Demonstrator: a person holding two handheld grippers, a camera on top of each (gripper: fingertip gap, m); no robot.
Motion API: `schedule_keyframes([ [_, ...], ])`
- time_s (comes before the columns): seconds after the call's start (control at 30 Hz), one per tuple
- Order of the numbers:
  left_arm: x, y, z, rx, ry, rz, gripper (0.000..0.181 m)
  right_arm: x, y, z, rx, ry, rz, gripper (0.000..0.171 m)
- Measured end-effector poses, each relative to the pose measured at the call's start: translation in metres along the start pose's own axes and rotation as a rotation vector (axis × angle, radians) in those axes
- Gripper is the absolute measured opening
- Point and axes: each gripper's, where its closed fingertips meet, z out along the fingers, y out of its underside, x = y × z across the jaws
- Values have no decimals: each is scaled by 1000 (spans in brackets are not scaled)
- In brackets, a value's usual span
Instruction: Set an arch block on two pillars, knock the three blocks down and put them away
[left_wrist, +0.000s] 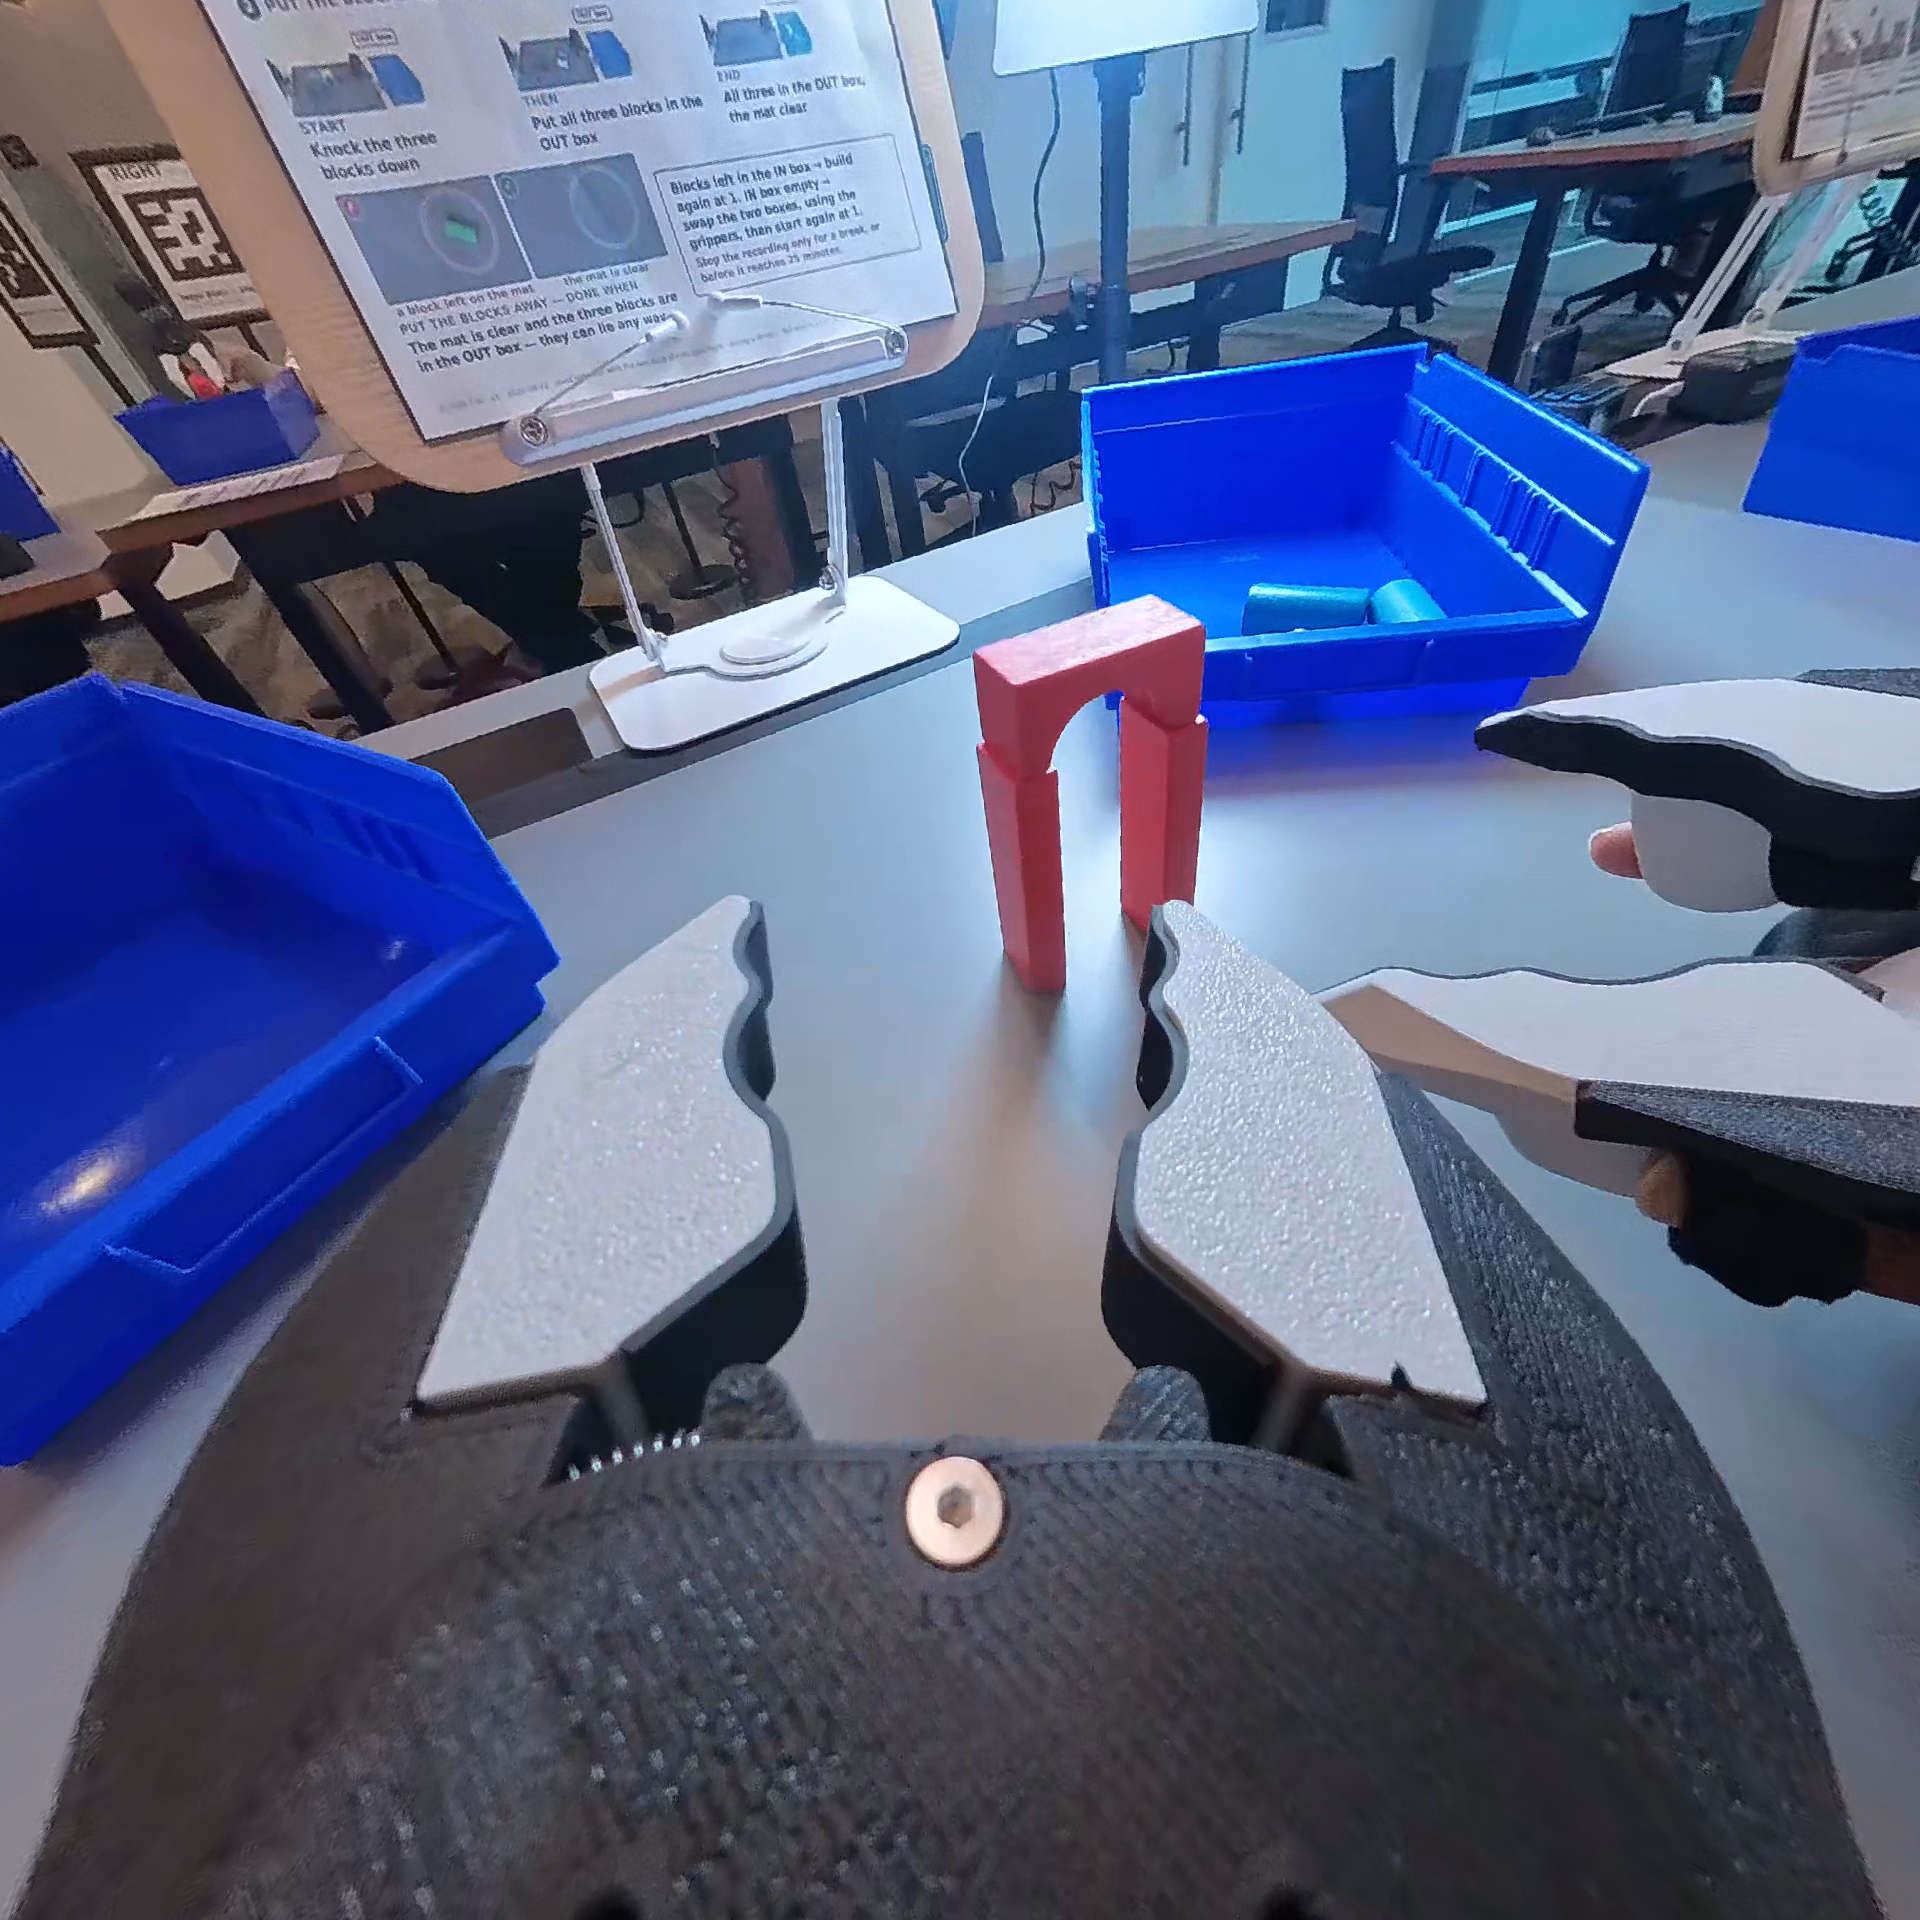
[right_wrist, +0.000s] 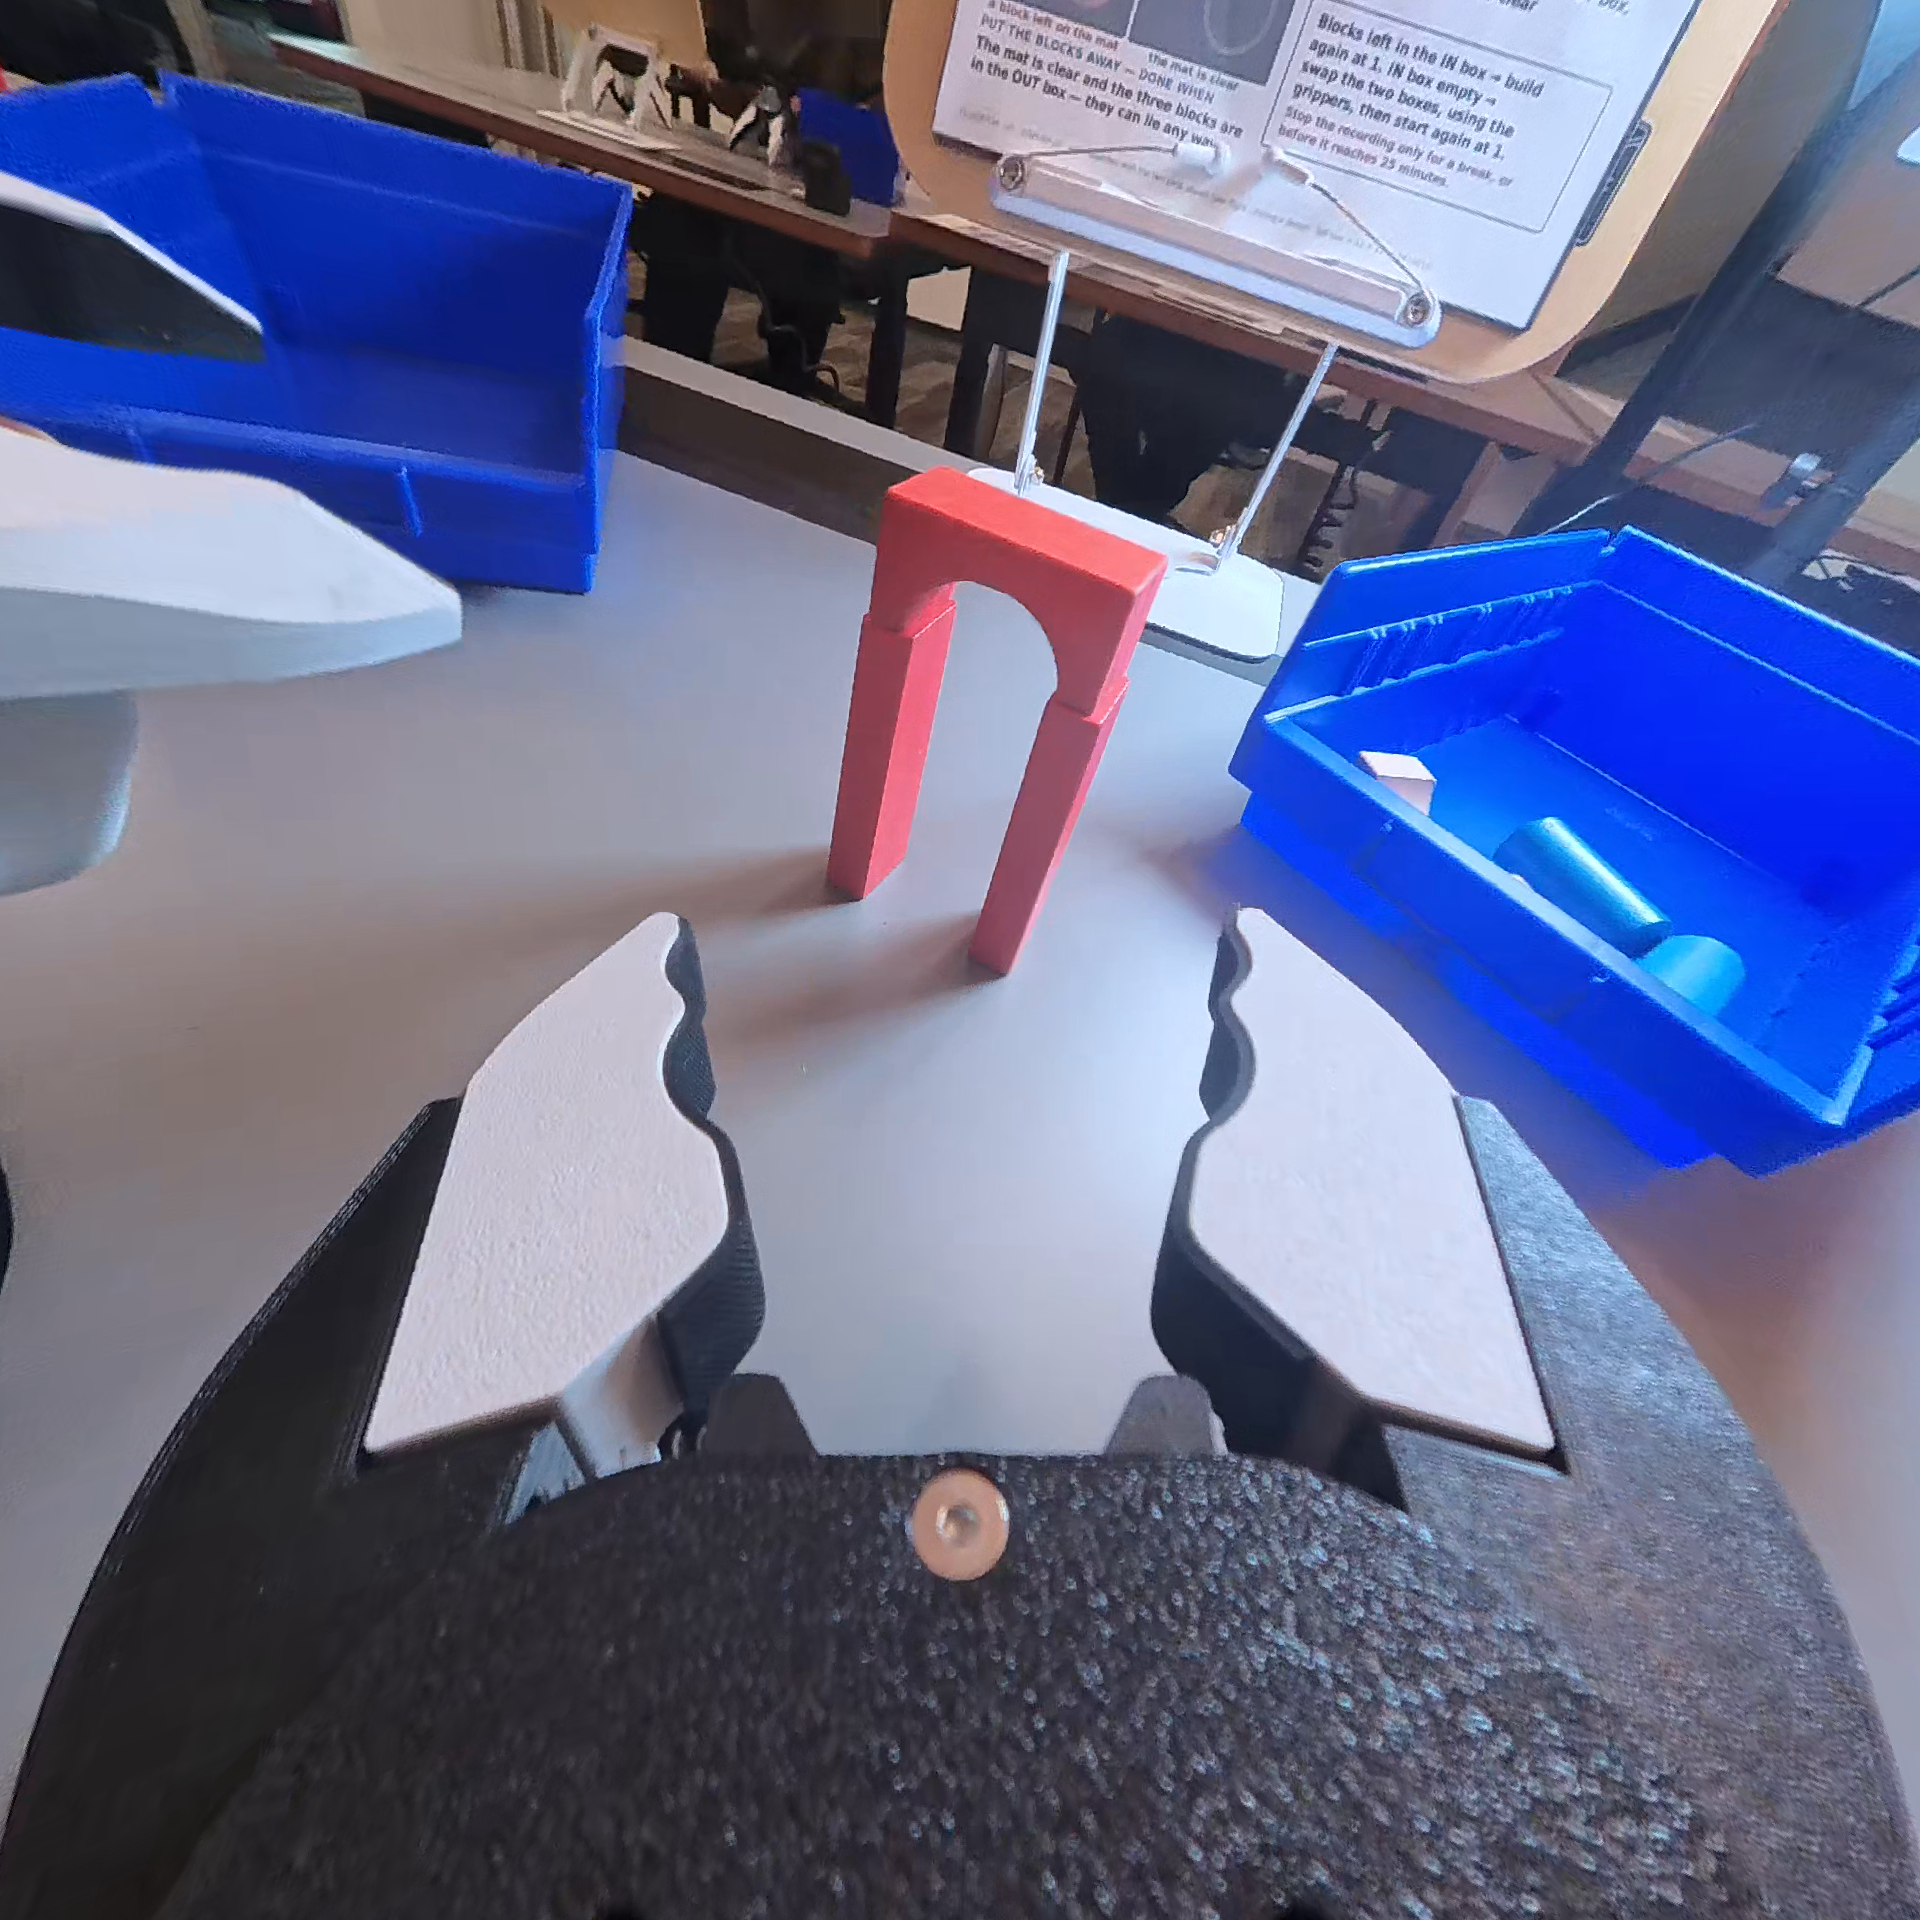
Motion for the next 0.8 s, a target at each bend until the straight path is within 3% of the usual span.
schedule_keyframes([
  [0.57, 6, 12, 5, -15, -13, 39, 63, -14, 3, 7, -4, -41, 17, 91],
  [0.8, -30, -2, -12, 5, 144, -215, 63, 16, -13, -3, -72, -264, 214, 97],
])
